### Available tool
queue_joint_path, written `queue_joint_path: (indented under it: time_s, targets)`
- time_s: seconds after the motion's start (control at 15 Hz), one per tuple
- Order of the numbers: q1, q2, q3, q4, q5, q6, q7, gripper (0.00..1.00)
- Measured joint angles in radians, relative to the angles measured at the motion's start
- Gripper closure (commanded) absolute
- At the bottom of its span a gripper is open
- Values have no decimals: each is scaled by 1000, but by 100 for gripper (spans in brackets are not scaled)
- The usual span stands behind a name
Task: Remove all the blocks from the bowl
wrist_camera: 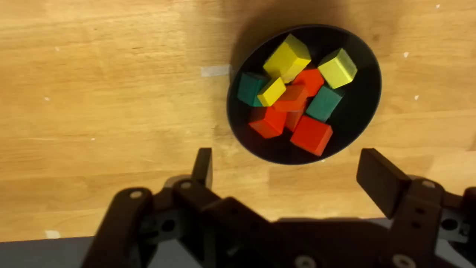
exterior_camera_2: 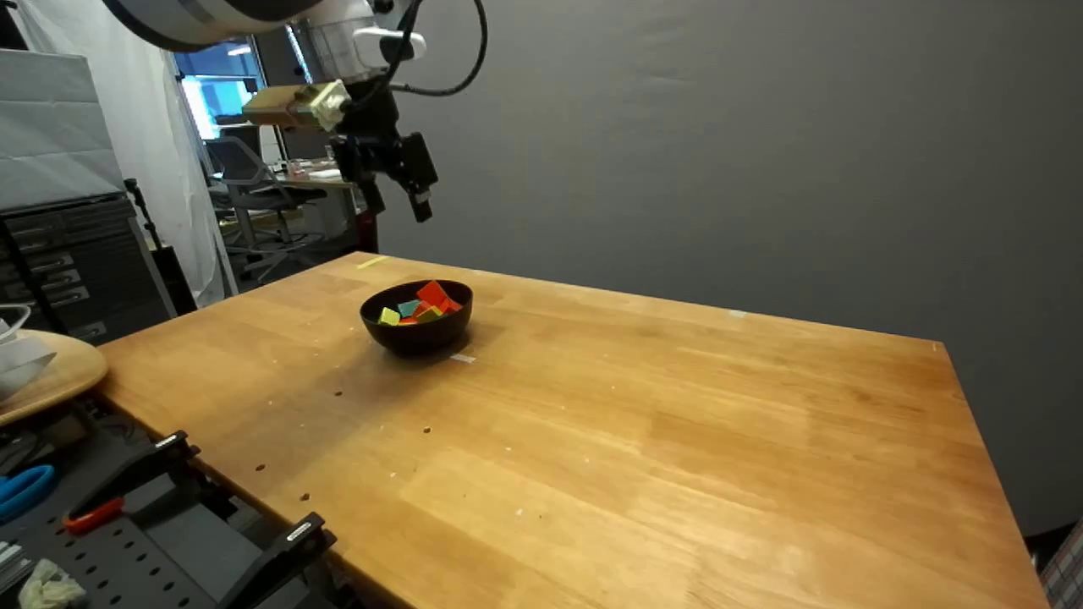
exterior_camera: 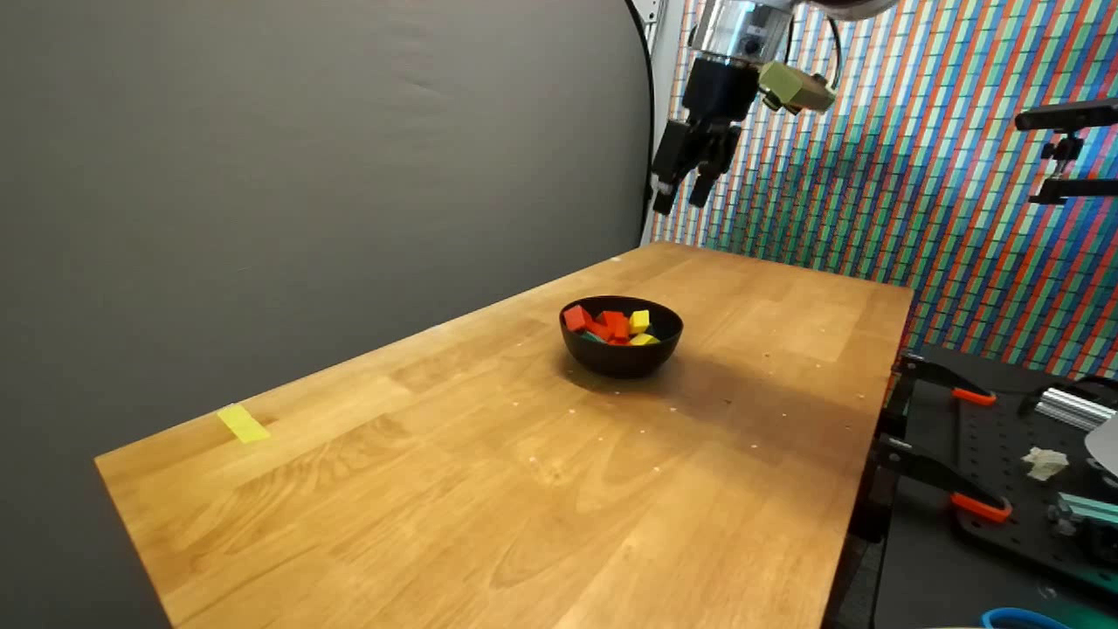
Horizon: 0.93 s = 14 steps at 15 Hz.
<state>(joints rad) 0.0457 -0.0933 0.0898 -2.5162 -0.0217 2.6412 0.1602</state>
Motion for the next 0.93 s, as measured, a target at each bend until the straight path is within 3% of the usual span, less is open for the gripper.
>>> queue_joint_path:
  time_s: [0.53, 0.93]
  targets:
    - [7, 53, -8, 2, 52, -8, -20, 0]
    - [14, 179, -4, 39, 112, -13, -67, 0]
